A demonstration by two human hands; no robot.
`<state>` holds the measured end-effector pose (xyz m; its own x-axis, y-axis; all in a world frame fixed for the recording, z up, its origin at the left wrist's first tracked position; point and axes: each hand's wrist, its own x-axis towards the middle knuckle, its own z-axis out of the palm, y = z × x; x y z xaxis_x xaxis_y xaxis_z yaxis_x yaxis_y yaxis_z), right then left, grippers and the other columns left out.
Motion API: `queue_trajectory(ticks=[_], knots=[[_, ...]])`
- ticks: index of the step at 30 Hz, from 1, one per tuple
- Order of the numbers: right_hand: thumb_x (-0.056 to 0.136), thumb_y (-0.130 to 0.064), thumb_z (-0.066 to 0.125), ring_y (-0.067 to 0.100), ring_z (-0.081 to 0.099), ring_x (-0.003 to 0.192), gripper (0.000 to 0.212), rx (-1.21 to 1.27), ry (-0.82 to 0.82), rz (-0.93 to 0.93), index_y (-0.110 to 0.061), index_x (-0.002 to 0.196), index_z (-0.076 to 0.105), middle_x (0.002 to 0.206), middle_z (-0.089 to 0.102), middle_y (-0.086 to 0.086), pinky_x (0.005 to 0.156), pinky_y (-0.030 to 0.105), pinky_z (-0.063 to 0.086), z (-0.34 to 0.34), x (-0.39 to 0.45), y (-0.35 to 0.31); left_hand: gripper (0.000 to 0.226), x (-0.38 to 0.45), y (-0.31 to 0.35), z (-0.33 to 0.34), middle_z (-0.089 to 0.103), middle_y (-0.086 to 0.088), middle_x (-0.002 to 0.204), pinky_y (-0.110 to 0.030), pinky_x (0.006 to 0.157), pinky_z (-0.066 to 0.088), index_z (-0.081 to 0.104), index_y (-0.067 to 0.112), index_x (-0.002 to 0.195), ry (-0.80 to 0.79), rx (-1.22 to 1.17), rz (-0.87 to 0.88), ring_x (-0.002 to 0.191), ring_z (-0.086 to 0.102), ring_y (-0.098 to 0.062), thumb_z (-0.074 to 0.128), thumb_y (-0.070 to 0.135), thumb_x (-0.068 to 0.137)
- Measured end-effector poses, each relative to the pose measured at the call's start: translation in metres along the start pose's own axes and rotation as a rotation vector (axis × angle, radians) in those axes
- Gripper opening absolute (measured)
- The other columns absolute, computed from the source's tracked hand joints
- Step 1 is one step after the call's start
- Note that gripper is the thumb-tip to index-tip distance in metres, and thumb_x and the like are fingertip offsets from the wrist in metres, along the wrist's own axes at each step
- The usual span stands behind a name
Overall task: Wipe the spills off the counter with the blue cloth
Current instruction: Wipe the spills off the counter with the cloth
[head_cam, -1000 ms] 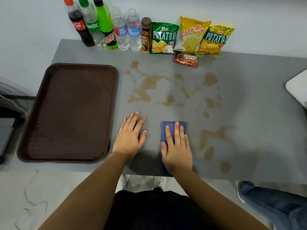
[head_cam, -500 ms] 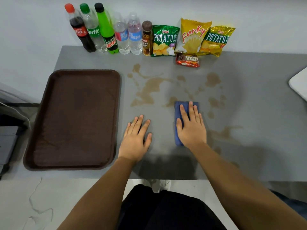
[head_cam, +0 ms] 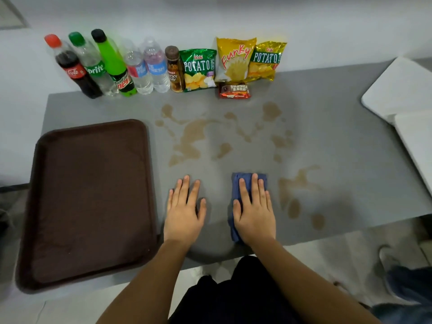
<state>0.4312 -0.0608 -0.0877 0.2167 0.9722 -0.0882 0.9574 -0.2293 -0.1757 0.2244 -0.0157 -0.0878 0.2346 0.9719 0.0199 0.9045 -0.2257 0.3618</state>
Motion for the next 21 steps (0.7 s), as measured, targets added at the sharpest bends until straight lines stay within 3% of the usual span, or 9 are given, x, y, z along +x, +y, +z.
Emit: queue_trajectory(ticks=[13, 21], knots=[[0.107, -0.050, 0.028, 0.023, -0.002, 0.160, 0.066, 0.003, -0.041, -0.088, -0.031, 0.165, 0.003, 0.173, -0.002, 0.005, 0.129, 0.039, 0.000, -0.027, 0.066, 0.063, 0.059, 0.001, -0.001, 0.008, 0.026, 0.000, 0.172, -0.040, 0.130, 0.008, 0.040, 0.026, 0.159, 0.039, -0.043, -0.020, 0.160, 0.017, -0.022, 0.040, 0.046, 0.104], [0.106, -0.046, 0.021, 0.028, 0.003, 0.160, 0.064, 0.017, -0.015, -0.034, -0.024, 0.165, 0.008, 0.173, 0.000, 0.009, 0.129, 0.046, 0.014, -0.028, 0.025, 0.104, 0.058, 0.002, -0.004, 0.013, 0.023, 0.000, 0.172, -0.036, 0.130, 0.004, 0.036, 0.028, 0.160, 0.044, -0.002, -0.028, 0.161, 0.015, -0.021, 0.038, 0.047, 0.106]])
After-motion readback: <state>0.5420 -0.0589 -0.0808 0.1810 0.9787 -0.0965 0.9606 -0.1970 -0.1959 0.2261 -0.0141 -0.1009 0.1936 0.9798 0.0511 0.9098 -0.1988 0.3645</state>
